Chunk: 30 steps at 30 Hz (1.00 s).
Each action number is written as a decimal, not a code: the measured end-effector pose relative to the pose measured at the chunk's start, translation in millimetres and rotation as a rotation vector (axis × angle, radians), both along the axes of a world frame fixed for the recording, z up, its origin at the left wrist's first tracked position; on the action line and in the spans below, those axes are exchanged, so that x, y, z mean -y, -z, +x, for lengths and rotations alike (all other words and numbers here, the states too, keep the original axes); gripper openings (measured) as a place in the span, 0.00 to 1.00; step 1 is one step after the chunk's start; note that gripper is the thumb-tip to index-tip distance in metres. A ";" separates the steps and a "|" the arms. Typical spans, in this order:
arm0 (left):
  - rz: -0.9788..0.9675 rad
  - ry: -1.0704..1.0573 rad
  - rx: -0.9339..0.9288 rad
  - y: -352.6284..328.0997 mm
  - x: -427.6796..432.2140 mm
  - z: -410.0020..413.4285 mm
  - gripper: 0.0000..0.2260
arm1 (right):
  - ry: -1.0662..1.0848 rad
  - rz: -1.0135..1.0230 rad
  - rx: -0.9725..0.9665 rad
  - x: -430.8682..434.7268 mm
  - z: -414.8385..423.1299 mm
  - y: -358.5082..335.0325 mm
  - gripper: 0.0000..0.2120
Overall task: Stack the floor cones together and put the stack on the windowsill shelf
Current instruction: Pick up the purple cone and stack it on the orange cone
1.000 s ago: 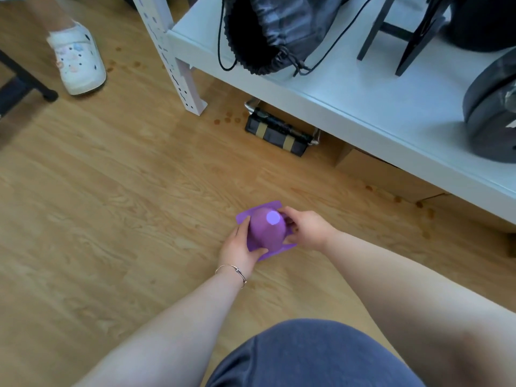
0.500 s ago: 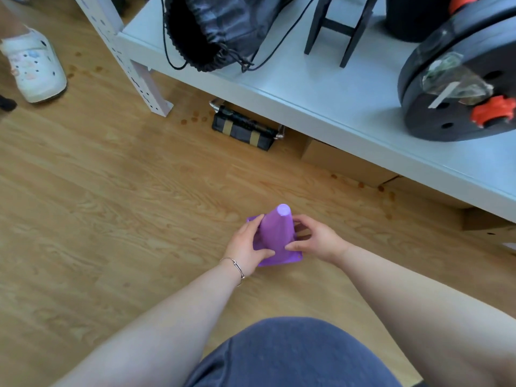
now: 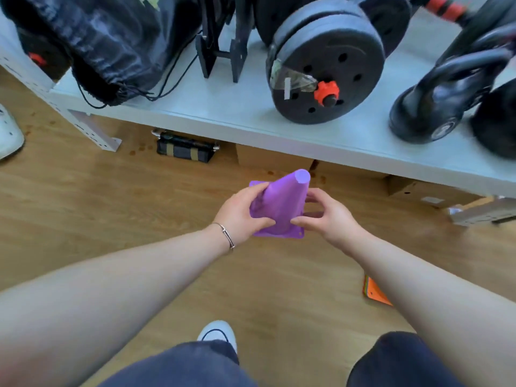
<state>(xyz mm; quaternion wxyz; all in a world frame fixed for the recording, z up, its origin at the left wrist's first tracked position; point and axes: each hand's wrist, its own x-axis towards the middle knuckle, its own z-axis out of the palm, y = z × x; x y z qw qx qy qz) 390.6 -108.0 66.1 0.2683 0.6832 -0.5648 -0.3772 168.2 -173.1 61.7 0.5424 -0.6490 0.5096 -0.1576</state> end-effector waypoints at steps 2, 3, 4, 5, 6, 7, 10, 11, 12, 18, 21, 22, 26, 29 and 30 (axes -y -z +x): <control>-0.034 0.047 0.049 -25.5 9.5 -14.4 0.35 | 0.036 -0.039 0.052 -0.2 -18.6 -16.8 0.30; -0.046 0.063 0.073 -36.5 13.1 -22.8 0.35 | 0.055 -0.055 0.073 -0.7 -28.3 -23.9 0.30; -0.056 0.076 0.094 -46.2 15.9 -32.9 0.35 | 0.073 -0.066 0.092 -1.5 -39.1 -30.5 0.31; -0.064 0.087 0.108 -54.4 18.2 -44.2 0.35 | 0.091 -0.074 0.106 -2.5 -50.4 -36.4 0.32; -0.072 0.095 0.111 -61.2 19.6 -56.5 0.35 | 0.106 -0.082 0.116 -3.5 -62.0 -41.5 0.32; -0.080 0.096 0.109 -66.9 20.1 -69.5 0.35 | 0.119 -0.089 0.122 -4.7 -74.6 -45.9 0.33; -0.090 0.092 0.094 -77.6 17.1 -111.2 0.35 | 0.137 -0.093 0.122 -11.5 -114.4 -58.2 0.34; -0.086 0.096 0.080 -79.5 15.8 -126.8 0.35 | 0.148 -0.091 0.121 -14.7 -129.3 -62.0 0.34; -0.082 0.102 0.061 -80.8 15.0 -143.0 0.35 | 0.165 -0.086 0.123 -17.8 -144.8 -65.0 0.35; -0.052 0.125 -0.054 -72.6 15.0 -244.1 0.35 | 0.279 -0.050 0.091 -33.8 -241.8 -71.4 0.34; -0.013 0.160 -0.089 -62.3 12.1 -282.9 0.34 | 0.330 -0.023 0.079 -46.3 -280.1 -65.7 0.33; -0.003 0.167 -0.110 -57.8 9.7 -292.9 0.34 | 0.340 -0.020 0.067 -50.6 -290.0 -62.5 0.32; 0.038 0.179 -0.172 -35.6 -3.7 -317.7 0.34 | 0.353 0.002 0.013 -65.3 -316.6 -43.2 0.33; 0.072 0.186 -0.160 -17.3 -10.7 -327.3 0.36 | 0.357 0.018 -0.032 -73.3 -325.5 -24.9 0.35; 0.082 0.187 -0.148 -11.6 -12.1 -330.0 0.37 | 0.361 0.026 -0.038 -75.3 -326.8 -18.7 0.36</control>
